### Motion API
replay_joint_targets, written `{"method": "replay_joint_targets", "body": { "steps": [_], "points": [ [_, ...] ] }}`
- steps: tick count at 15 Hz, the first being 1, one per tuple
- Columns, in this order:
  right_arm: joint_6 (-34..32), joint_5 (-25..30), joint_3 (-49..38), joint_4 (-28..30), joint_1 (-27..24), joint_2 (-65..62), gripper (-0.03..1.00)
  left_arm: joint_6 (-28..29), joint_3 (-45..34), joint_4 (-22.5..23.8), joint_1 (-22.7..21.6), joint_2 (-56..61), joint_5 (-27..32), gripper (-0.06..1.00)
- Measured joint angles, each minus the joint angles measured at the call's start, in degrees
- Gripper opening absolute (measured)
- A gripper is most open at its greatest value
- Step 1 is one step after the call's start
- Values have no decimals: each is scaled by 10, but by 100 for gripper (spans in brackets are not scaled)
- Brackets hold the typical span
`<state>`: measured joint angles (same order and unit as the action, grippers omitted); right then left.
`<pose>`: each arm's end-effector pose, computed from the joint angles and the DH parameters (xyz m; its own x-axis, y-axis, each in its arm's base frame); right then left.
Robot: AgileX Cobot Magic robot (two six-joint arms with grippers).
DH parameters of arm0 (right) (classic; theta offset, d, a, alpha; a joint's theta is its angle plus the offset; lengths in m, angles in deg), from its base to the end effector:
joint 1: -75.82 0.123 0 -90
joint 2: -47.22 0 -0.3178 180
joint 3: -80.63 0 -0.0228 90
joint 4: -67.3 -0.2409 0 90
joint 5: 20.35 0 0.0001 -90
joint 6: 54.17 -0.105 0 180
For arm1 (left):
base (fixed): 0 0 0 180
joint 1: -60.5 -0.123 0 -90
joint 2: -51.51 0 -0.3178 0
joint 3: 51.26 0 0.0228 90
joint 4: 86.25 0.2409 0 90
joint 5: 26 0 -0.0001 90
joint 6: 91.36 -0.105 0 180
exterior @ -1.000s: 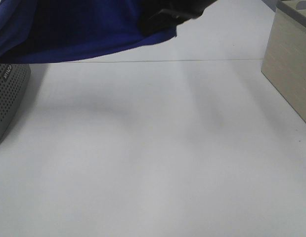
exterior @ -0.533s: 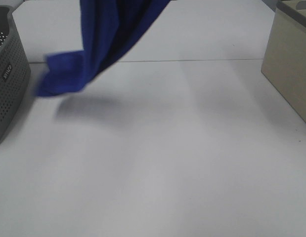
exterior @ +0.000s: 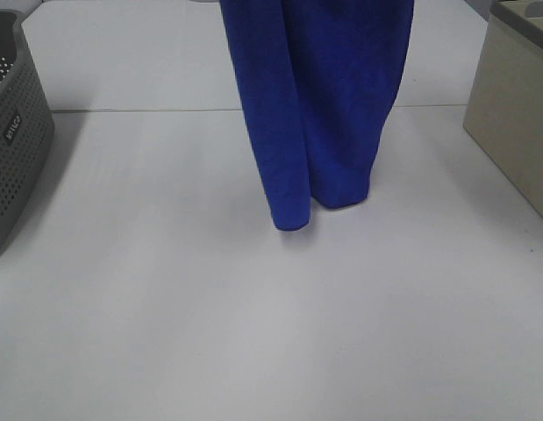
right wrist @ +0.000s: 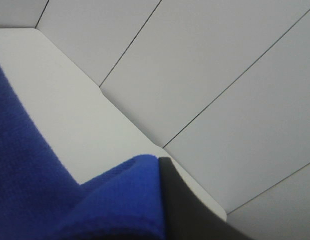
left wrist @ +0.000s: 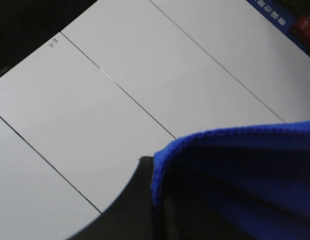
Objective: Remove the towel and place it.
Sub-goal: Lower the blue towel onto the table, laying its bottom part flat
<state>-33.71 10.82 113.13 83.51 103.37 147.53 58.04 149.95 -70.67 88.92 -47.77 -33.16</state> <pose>0.3388 0.1596 0.5333 0.0857 -0.5863 -0.8056 -0.3423 0.7420 -0.5764 0.3339 -0.1847 0.5425 0.5596 0.5155 -0.6489 0.1450 0.7100 0.6891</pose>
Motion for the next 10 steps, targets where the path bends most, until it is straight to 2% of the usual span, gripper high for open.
{"method": "replay_joint_targets", "body": {
  "steps": [2, 4, 6, 8, 10],
  "points": [
    [42, 16, 0, 9, 0, 7, 2, 1, 0, 0, -19, -16, -26, 0],
    [71, -19, 0, 38, 0, 38, 2, 2, 0, 0, -46, -36, -61, 0],
    [73, -84, 0, 77, 0, 61, 2, 2, 0, 0, -62, -50, -92, 0],
    [74, -177, 0, 147, -1, 91, 2, 2, 1, -13, -86, -70, -146, 0],
    [74, -266, 0, 183, -14, 119, 2, 2, 16, -32, -111, -98, -179, 0]
  ]
}}
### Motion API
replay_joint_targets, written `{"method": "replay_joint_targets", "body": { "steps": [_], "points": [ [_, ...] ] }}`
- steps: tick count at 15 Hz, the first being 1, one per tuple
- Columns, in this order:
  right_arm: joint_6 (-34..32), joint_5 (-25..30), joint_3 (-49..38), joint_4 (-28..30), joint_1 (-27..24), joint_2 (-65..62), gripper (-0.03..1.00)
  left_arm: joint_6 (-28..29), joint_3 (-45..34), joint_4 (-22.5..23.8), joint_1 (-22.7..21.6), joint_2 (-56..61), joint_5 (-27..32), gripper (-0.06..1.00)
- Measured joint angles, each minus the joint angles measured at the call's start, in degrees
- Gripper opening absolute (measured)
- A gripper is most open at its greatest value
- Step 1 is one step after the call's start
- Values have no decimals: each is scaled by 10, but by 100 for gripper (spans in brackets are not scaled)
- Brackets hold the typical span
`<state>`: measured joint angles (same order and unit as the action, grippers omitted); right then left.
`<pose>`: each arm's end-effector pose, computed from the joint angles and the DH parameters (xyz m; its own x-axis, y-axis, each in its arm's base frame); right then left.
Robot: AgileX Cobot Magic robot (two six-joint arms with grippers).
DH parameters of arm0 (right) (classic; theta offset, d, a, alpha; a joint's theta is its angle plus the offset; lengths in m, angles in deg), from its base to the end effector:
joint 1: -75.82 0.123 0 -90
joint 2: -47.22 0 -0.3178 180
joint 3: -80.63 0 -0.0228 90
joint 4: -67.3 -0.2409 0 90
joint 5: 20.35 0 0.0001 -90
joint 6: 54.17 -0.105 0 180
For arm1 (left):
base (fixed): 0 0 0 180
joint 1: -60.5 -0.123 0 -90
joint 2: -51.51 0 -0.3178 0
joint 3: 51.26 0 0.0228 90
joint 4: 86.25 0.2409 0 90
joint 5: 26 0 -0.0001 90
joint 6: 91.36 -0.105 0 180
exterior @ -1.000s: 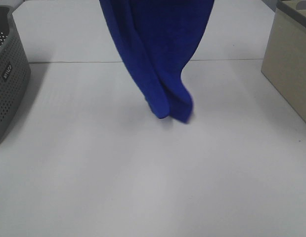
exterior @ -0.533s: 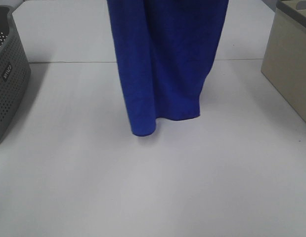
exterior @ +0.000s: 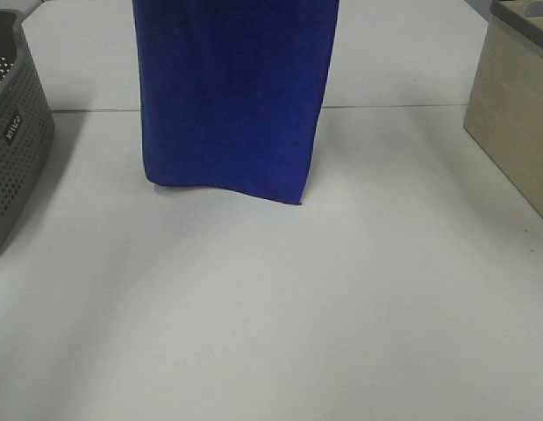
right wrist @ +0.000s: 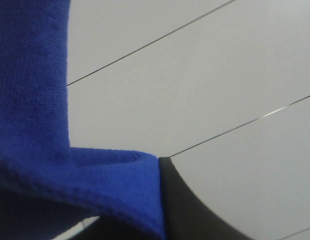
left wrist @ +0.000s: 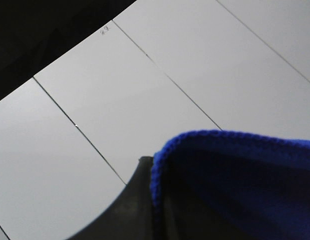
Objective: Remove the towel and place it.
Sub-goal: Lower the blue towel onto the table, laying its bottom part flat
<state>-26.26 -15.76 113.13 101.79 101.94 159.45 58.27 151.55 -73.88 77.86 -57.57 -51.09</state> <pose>0.4128 0.1971 0.4943 0.4008 -0.7887 -0.4662 -0.0958 0.4700 -0.8775 0.4123 -0.1388 0.5113 0.5864 0.5095 -0.6297 -0.0212 0.7868 0.6168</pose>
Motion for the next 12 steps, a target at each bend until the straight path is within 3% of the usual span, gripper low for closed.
{"method": "replay_joint_targets", "body": {
  "steps": [3, 5, 8, 12],
  "points": [
    [-1, -34, 0, 1, -25, 19, 2, 0, 40, -18, -18, -37, -11, 0],
    [-23, -81, 0, -49, -46, 31, 2, 0, 84, -22, -21, -86, -14, 0],
    [-34, -108, 0, -113, -77, 36, 2, 0, 122, -43, -21, -125, -14, 0],
    [-35, -171, 0, -133, -84, 38, 2, 0, 170, -49, -21, -159, -17, 0]
  ]
}}
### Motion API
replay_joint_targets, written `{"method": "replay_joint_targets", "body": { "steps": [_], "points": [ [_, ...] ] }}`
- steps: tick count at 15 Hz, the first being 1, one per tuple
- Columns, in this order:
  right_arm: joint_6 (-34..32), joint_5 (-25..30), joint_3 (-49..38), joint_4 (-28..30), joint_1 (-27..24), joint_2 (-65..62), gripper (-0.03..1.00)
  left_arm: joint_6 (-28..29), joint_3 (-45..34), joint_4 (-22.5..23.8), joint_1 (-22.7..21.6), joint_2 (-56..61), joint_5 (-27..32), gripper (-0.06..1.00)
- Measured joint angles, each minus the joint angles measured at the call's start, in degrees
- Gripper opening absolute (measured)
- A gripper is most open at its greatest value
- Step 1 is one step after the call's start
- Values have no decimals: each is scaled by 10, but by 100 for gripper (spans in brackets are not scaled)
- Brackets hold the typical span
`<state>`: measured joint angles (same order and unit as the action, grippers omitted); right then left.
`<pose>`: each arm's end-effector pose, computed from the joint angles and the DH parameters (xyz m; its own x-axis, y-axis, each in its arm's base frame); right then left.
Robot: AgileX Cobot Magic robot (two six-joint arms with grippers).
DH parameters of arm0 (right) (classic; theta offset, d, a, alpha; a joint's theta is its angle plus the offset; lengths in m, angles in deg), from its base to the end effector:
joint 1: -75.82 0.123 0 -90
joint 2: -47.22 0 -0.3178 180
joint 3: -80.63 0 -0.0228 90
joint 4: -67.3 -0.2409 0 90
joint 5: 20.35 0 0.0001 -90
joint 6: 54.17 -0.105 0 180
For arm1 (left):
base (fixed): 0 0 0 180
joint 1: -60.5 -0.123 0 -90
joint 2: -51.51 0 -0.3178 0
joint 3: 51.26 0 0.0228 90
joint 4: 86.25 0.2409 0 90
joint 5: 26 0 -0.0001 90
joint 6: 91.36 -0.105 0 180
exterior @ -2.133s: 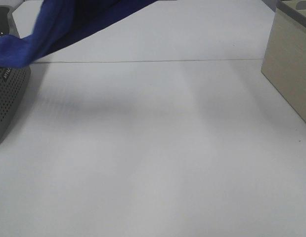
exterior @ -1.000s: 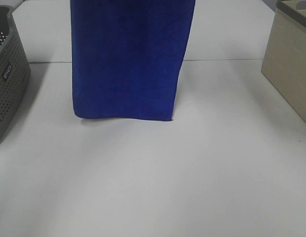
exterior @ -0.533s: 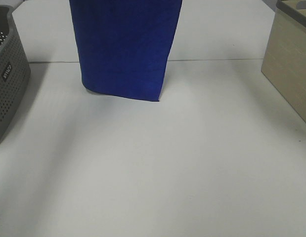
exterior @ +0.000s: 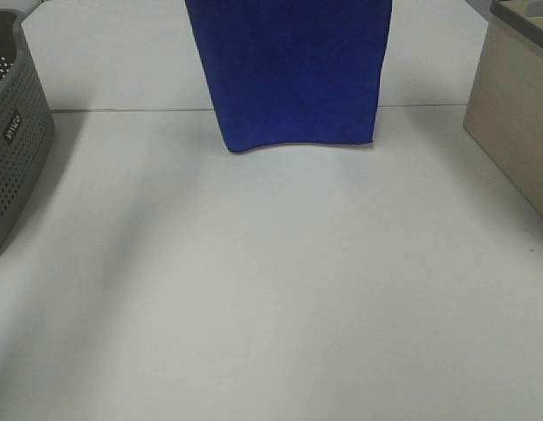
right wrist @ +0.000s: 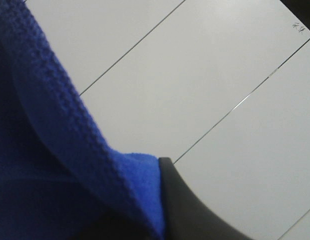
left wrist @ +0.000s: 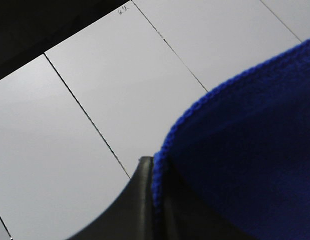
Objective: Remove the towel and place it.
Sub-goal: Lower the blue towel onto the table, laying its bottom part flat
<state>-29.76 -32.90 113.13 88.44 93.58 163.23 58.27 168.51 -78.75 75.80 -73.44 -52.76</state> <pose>0.4504 0.1529 0.4911 0.4758 -0.5890 -0.6533 -0.0539 0.7218 -0.6900 0.4900 -0.1404 0.4809 0.5887 0.4629 -0.6627 -0.0540 0.8405 0.5391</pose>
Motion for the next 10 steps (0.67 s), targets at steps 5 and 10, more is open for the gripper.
{"method": "replay_joint_targets", "body": {
  "steps": [5, 10],
  "points": [
    [-6, -28, 21, -12, -23, 58, 2, 0, 60, -2, 0, -46, -1, 0],
    [-15, -62, 82, -30, -25, 85, 2, 0, 112, 2, 0, -74, 0, 0]
  ]
}}
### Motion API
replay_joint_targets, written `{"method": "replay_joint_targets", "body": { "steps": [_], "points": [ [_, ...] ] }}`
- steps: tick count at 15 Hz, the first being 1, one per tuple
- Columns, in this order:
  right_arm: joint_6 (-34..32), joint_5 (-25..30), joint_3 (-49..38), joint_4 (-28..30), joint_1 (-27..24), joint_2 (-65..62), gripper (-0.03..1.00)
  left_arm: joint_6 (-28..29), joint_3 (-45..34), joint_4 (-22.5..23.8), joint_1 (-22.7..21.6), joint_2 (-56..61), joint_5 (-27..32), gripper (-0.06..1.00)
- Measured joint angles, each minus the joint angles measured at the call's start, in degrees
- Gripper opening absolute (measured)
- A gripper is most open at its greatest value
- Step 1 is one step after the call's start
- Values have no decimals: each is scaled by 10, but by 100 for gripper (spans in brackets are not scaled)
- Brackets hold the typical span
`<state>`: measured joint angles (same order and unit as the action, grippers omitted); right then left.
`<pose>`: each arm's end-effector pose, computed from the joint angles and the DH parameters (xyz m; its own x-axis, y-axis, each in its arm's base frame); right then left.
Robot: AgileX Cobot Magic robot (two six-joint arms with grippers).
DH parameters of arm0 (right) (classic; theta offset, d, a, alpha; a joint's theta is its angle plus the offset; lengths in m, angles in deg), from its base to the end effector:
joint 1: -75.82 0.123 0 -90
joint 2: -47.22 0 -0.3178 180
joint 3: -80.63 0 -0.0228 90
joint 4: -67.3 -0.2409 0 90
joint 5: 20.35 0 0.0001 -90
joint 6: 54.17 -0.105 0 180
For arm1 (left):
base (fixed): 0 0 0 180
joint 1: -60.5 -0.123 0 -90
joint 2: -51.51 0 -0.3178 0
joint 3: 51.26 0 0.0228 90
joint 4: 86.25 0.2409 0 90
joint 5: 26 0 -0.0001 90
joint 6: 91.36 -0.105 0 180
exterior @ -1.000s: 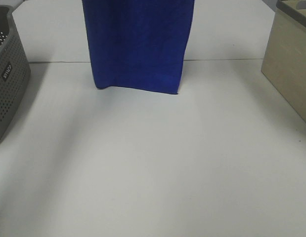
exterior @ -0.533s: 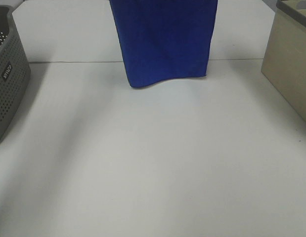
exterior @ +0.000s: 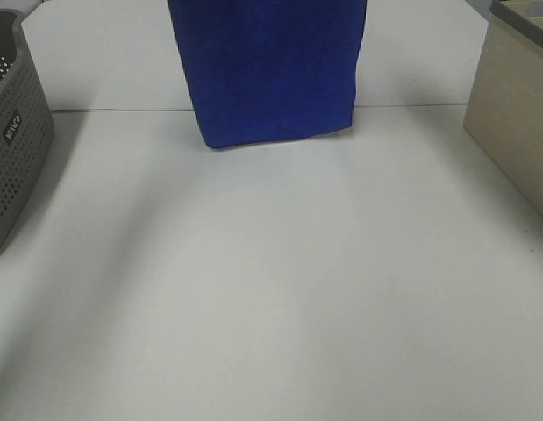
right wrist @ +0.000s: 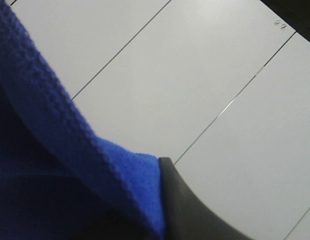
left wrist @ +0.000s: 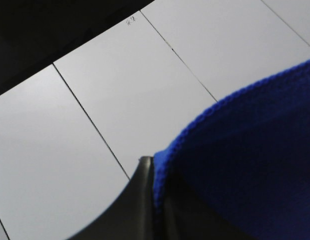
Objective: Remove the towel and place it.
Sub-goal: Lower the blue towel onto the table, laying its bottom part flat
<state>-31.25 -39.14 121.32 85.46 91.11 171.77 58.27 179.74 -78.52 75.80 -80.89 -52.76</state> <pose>0.4918 0.1454 0.4757 0.5267 -0.5214 -0.6714 -0.0144 0.7842 -0.6203 0.5142 -0.1472 0.4765 0.6303 0.4544 -0.6295 -0.0888 0.8477 0.5230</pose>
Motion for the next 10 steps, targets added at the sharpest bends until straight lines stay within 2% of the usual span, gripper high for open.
{"method": "replay_joint_targets", "body": {
  "steps": [3, 6, 8, 10],
  "points": [
    [-1, 38, 5, -16, -1, 0, 2, 0, 2, 0, 0, -1, 10, 0],
    [-1, 125, 5, -25, -6, 2, 2, -2, 2, 4, -3, -6, 14, 0],
    [-1, 101, 5, -26, -6, -1, 2, -2, 2, -2, -3, -6, 5, 0],
    [-1, 19, 5, -26, -6, 2, 2, -6, 2, -7, -4, -12, -6, 0]
  ]
}}
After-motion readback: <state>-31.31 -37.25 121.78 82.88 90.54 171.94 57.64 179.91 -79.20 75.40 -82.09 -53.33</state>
